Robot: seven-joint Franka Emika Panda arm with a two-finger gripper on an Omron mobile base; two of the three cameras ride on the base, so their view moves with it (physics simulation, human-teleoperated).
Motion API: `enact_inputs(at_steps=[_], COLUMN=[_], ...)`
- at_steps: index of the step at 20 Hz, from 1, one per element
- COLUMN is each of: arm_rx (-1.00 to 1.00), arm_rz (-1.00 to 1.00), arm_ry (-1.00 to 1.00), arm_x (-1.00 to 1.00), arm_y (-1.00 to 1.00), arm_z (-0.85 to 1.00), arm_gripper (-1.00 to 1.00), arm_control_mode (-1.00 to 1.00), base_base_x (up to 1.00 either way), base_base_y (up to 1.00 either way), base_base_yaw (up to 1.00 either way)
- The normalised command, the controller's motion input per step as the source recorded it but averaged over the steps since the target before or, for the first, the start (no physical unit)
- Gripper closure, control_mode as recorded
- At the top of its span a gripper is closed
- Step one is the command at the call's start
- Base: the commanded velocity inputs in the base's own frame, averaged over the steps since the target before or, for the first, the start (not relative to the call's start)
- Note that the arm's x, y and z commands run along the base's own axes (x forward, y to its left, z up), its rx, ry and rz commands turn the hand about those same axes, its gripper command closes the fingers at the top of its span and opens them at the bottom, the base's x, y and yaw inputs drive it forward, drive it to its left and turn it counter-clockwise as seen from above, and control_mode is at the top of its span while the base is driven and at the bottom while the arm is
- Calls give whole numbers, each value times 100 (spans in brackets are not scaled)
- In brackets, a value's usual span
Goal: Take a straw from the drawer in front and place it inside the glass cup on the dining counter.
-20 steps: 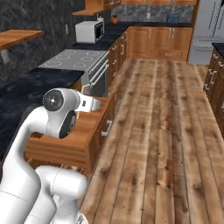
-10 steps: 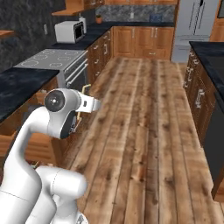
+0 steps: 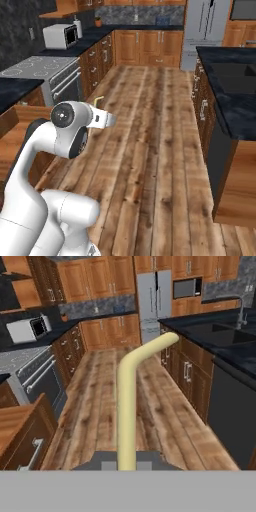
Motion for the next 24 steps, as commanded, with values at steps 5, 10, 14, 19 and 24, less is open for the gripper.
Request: enact_inputs(at_steps=[5,10,14,19,24], arm_rx=[0,0,0,0,0], arm_rz=[0,0,0,0,0], arm_ry=[0,0,0,0,0], arm_x=[0,0,0,0,0], arm_y=[0,0,0,0,0], arm_z=[0,0,0,0,0], arm_gripper=[100,100,100,100,100], arm_control_mode=[100,100,100,100,100], base_base_x=[0,2,14,26,38], base_base_y=[-68,-68,-70,-70,-70], base_base_yaw=[-8,-8,-7,-7,-9])
